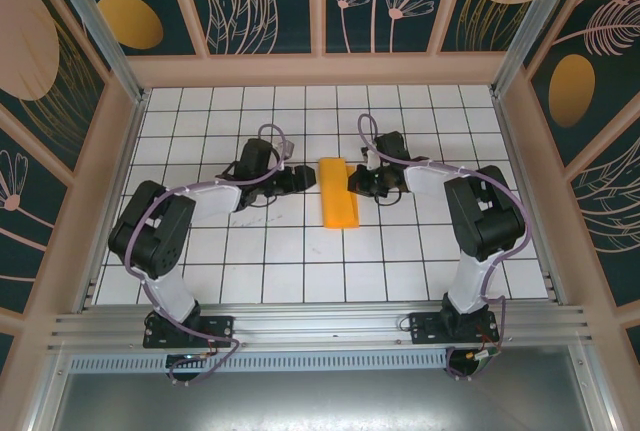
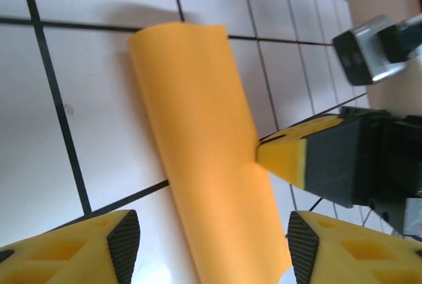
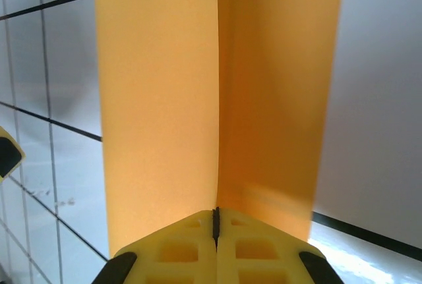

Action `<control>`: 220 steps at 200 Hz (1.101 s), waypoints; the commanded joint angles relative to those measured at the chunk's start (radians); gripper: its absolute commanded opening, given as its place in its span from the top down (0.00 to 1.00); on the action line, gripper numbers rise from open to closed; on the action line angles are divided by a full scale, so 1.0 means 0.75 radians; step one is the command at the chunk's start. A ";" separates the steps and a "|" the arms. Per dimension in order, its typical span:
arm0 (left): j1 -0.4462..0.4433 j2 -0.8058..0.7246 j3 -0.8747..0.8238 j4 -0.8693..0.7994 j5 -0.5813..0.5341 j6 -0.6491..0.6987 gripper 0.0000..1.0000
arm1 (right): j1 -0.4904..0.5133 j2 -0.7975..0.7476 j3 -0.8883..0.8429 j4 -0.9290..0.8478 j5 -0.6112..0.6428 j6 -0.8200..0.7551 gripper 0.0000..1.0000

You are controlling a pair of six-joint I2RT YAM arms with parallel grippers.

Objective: Fold a paper plane with a square sheet of paper (fold left side to right side)
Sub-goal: First fold in half a square sheet of paper at the center of the table.

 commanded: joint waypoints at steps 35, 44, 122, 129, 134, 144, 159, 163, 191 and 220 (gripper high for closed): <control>-0.101 0.152 0.144 -0.119 -0.080 -0.008 0.32 | -0.005 -0.042 0.002 -0.060 0.068 -0.040 1.00; -0.109 0.170 0.165 -0.131 -0.096 -0.017 0.31 | -0.006 -0.043 -0.001 -0.059 0.068 -0.042 1.00; -0.153 0.306 0.304 -0.330 -0.287 0.016 0.55 | -0.005 -0.051 -0.010 -0.052 0.052 -0.052 0.98; -0.153 0.307 0.302 -0.325 -0.287 0.015 0.54 | -0.005 -0.052 -0.011 -0.051 0.051 -0.054 0.97; -0.155 0.310 0.302 -0.322 -0.279 0.016 0.54 | -0.004 -0.050 -0.012 -0.052 0.048 -0.054 0.97; -0.155 0.317 0.306 -0.311 -0.257 0.015 0.54 | -0.005 -0.054 -0.014 -0.046 0.042 -0.056 0.95; -0.156 0.329 0.309 -0.306 -0.243 0.012 0.55 | -0.008 -0.066 -0.020 -0.027 0.034 -0.054 0.88; -0.156 0.329 0.310 -0.308 -0.244 0.014 0.55 | -0.006 -0.073 -0.023 -0.020 0.035 -0.053 0.86; -0.171 0.345 0.309 -0.341 -0.269 0.034 0.56 | -0.026 -0.172 -0.071 0.040 0.096 -0.047 0.64; -0.189 0.367 0.327 -0.365 -0.268 0.063 0.55 | -0.072 -0.276 -0.133 0.068 0.219 -0.046 0.48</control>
